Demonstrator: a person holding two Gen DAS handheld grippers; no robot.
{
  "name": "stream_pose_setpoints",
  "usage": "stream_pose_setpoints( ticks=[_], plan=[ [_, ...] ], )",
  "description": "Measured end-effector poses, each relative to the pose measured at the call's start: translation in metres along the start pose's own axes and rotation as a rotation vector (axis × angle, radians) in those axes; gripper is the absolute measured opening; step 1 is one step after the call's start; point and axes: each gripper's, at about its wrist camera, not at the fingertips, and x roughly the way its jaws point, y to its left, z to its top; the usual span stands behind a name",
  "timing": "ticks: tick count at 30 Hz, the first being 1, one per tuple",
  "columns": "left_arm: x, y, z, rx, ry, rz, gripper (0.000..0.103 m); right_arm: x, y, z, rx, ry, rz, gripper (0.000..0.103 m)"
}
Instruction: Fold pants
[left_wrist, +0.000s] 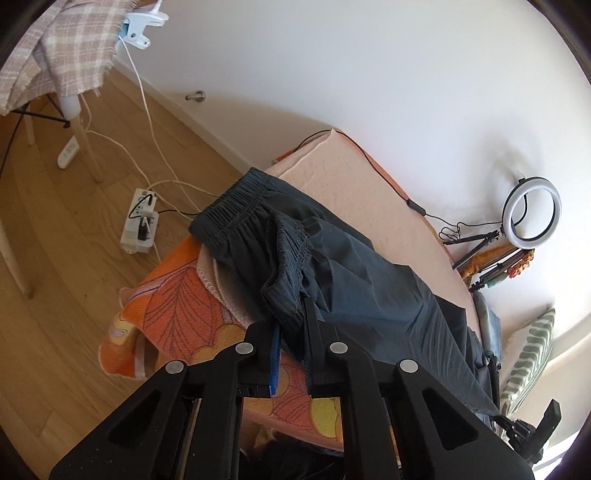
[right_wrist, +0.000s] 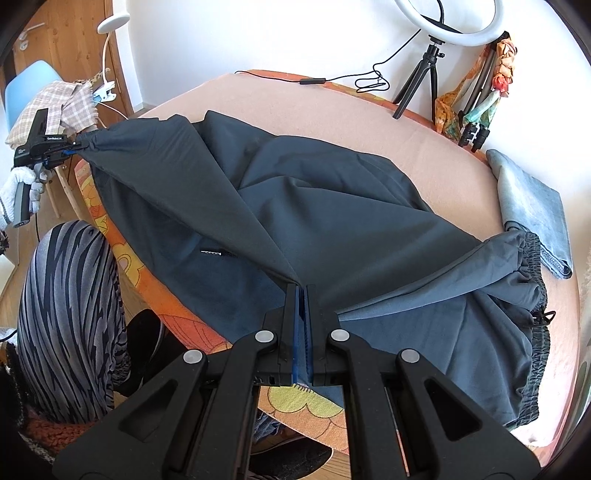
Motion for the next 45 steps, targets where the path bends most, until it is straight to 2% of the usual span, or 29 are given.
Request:
stream_pose_setpoints(
  ticks=[4,7,14,20,22,28,35,42,44,45],
  plan=[
    [0.001,-0.001,0.003,0.045,-0.006,0.035,0.008,0.005,0.007,0.003,-0.019,0.006,-0.007,0.003],
    [0.010,-0.016,0.021,0.085,0.002,0.030,0.008,0.005,0.005,0.010,-0.008,-0.004,-0.025,0.003],
    [0.005,-0.074,0.084,0.196,-0.083,-0.041,0.008,-0.031,-0.001,0.033,0.003,-0.115,-0.097,0.003],
    [0.002,-0.091,0.106,0.225,-0.136,-0.104,0.008,-0.052,0.008,0.038,-0.002,-0.183,-0.155,0.003],
    [0.009,-0.084,0.107,0.228,-0.128,-0.110,0.008,-0.049,0.014,0.038,-0.019,-0.184,-0.174,0.003],
    [0.030,-0.027,0.088,0.108,-0.045,-0.062,0.008,-0.015,0.043,0.015,-0.037,-0.091,-0.087,0.003],
    [0.032,0.024,0.059,0.063,0.079,0.025,0.008,0.013,0.063,-0.010,-0.054,0.002,-0.006,0.003],
    [0.029,0.020,0.052,0.096,0.082,0.063,0.012,0.021,0.061,-0.020,-0.029,0.032,0.009,0.003],
    [0.027,0.016,0.053,0.111,0.088,0.097,0.018,0.022,0.057,-0.021,0.001,0.032,0.019,0.003],
    [0.025,0.014,0.055,0.124,0.086,0.135,0.025,0.021,0.055,-0.021,0.025,0.028,0.029,0.003]
  ],
)
